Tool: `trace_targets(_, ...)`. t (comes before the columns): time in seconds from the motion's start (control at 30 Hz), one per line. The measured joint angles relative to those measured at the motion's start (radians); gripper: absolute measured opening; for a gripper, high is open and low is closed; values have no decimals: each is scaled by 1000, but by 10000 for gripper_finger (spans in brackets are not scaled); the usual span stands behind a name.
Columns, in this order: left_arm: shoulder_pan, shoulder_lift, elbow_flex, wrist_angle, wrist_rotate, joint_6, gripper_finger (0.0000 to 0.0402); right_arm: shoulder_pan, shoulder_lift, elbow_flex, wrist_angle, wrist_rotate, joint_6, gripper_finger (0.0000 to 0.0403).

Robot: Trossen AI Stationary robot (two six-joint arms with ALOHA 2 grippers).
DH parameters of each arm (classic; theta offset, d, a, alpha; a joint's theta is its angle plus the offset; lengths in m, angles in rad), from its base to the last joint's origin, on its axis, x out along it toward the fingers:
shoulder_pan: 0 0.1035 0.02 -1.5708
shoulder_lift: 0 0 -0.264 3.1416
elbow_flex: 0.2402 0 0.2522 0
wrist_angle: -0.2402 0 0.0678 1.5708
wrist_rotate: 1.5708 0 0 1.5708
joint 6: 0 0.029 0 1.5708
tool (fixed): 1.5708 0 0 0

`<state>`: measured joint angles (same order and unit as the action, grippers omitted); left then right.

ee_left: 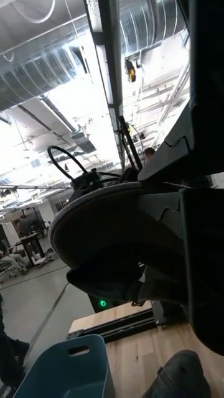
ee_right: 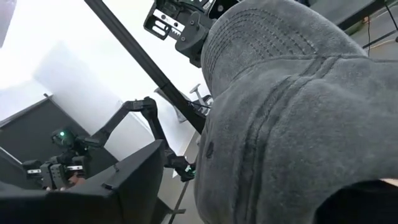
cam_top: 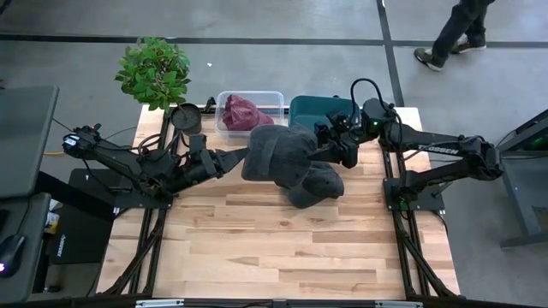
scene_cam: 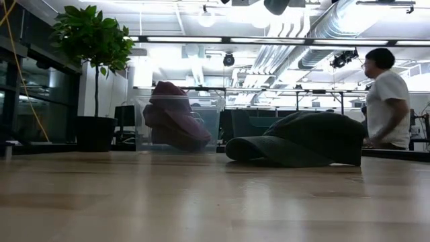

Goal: Pick & Place hat
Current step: Put the bottom black cap into the blue bin

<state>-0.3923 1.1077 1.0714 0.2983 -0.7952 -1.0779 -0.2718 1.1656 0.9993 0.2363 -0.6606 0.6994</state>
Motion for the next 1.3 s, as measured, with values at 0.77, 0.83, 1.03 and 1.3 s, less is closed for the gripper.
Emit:
trace_targets(0.77, 0, 0, 0, -7, -11, 0, 0, 0, 0, 0, -7, -3, -1, 60)
trace_targets(0.83, 0, 0, 0, -13, -11, 0, 1, 0, 0, 0, -7, -5, -4, 30)
trace_targets(1.03, 0, 0, 0, -24, 0, 9, 1, 0, 0, 0, -6, -18, -5, 6)
trace_targets(1.3, 0, 0, 0, -117, 1, 11, 64, 0, 0, 0, -7, -32, -4, 2)
